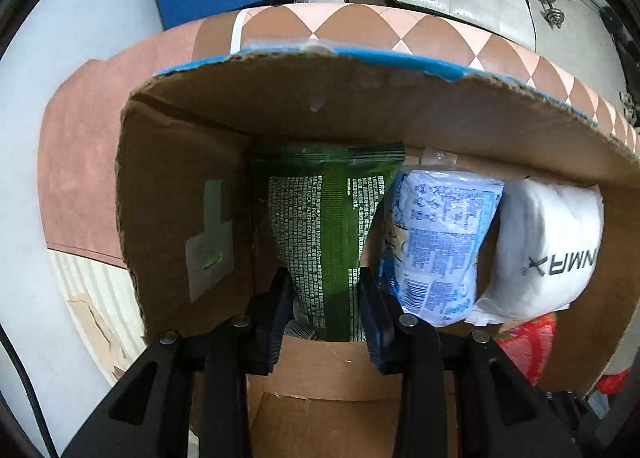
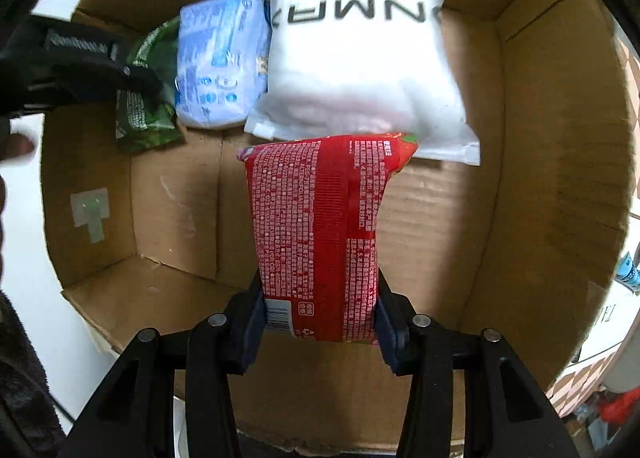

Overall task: Organize soft objects
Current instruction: 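Lower both bags into the box and open both tools, then grasp the yellow scrubber sponge with left tool while right tool grasps orange panda bag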

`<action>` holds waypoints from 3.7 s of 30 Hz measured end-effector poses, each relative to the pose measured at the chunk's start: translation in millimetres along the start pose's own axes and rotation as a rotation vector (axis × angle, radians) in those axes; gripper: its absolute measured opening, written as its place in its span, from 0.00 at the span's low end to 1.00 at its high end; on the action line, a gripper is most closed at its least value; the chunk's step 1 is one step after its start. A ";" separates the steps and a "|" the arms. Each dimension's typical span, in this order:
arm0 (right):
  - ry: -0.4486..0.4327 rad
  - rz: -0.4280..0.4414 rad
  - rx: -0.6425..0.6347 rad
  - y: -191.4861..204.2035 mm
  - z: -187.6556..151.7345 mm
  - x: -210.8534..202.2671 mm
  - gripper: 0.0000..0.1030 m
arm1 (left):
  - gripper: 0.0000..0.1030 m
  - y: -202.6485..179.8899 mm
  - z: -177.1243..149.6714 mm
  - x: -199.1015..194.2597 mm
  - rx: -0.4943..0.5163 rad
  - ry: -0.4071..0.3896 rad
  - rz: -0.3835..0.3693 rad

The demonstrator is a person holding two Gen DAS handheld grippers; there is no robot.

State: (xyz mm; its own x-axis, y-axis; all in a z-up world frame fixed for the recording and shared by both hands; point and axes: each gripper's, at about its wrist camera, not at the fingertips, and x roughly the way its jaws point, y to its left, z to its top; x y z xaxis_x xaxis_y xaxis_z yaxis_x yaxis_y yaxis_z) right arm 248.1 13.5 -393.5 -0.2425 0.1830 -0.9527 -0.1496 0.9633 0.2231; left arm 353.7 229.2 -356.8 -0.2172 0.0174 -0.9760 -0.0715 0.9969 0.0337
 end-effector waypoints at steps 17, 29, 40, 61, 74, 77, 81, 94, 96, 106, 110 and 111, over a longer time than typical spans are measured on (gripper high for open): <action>-0.180 -0.041 0.041 -17.0 -28.3 -73.2 1.00 | 0.92 6.7 -97.3 -92.7 -0.003 -0.267 -0.080; -0.390 -0.120 0.012 -10.5 -99.4 -126.7 1.00 | 0.92 6.8 -196.7 -121.7 -0.038 -0.439 -0.062; -0.484 -0.097 -0.015 -8.1 -151.7 -160.0 1.00 | 1.00 0.8 -250.5 -145.6 -0.043 -0.531 -0.016; -0.297 -0.055 0.205 -230.1 -143.5 -111.0 1.00 | 1.00 -199.8 -245.6 -87.0 0.283 -0.383 0.099; -0.028 -0.045 -0.032 -244.9 -81.1 4.7 0.72 | 0.98 -247.0 -241.5 4.9 0.143 -0.187 0.021; -0.061 -0.038 0.004 -255.1 -88.6 1.1 0.33 | 0.86 -250.1 -239.7 8.3 0.105 -0.195 0.010; -0.067 -0.075 0.086 -286.3 -111.1 -11.9 0.30 | 0.77 -261.1 -236.9 11.8 0.040 -0.212 -0.032; -0.035 -0.002 0.092 -343.7 -154.0 -36.2 0.62 | 0.53 -305.4 -202.3 48.7 -0.178 -0.259 -0.092; -0.043 -0.002 0.065 -352.5 -155.0 -45.3 0.62 | 0.42 -309.6 -200.0 53.6 -0.173 -0.248 -0.083; -0.014 0.056 0.020 -358.8 -117.9 -45.4 0.62 | 0.43 -315.0 -277.2 69.9 -0.118 -0.140 -0.136; 0.017 0.099 -0.061 -336.7 -128.5 -51.8 0.62 | 0.43 -311.3 -296.9 78.5 -0.114 -0.069 -0.194; 0.002 0.094 -0.075 -334.7 -130.7 -56.9 0.62 | 0.43 -309.0 -298.7 77.7 -0.121 -0.061 -0.220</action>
State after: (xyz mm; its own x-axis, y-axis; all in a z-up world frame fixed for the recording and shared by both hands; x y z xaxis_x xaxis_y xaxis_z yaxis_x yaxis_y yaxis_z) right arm 186.7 -345.0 -387.0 -0.2610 0.2711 -0.9265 -0.1974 0.9245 0.3261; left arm 68.1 -100.5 -378.8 -0.1251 -0.1902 -0.9738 -0.2274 0.9608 -0.1584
